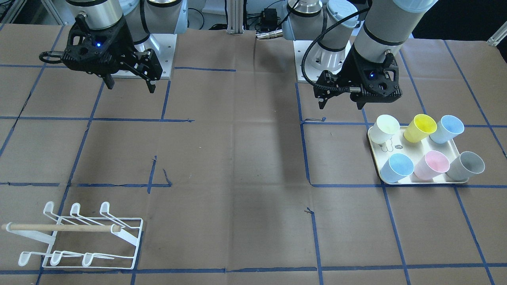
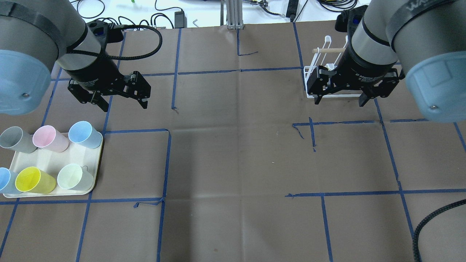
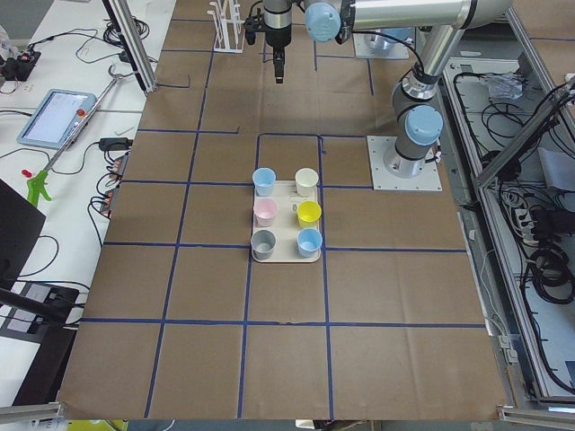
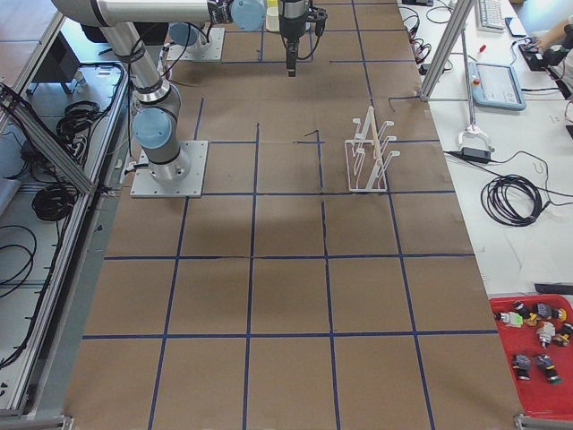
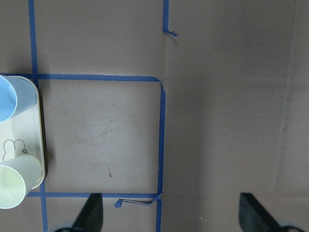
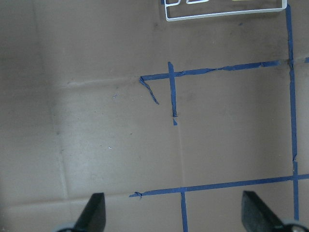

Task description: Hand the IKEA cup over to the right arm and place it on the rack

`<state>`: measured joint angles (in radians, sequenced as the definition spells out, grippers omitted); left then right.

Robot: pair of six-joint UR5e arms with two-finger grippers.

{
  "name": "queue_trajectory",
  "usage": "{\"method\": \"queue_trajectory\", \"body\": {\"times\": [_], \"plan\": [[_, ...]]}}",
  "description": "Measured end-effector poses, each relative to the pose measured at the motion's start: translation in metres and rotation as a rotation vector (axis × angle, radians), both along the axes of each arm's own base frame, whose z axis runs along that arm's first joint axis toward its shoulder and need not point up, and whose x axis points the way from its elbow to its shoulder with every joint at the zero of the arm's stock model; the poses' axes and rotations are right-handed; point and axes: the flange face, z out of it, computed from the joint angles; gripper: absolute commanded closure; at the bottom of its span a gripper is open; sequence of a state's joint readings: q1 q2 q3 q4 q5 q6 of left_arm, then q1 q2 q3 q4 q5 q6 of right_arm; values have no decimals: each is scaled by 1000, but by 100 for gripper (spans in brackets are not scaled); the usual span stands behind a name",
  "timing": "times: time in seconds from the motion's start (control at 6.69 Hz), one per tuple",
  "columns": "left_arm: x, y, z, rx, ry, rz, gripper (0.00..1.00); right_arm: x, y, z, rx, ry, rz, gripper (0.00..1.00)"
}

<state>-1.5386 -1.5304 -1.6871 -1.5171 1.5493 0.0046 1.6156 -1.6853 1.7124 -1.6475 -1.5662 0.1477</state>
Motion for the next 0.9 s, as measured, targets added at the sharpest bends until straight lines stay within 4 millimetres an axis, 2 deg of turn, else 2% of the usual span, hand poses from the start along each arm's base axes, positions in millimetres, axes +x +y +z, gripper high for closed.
{"method": "queue_trajectory", "body": {"times": [0.6, 0.75, 0.9], "plan": [[10, -4, 3, -20, -1, -23, 0, 0, 0, -1, 2, 0, 1, 0], [23, -9, 5, -38, -3, -32, 0, 0, 0, -1, 3, 0, 2, 0], [46, -14, 5, -46, -4, -20, 0, 0, 0, -1, 2, 0, 2, 0]]}}
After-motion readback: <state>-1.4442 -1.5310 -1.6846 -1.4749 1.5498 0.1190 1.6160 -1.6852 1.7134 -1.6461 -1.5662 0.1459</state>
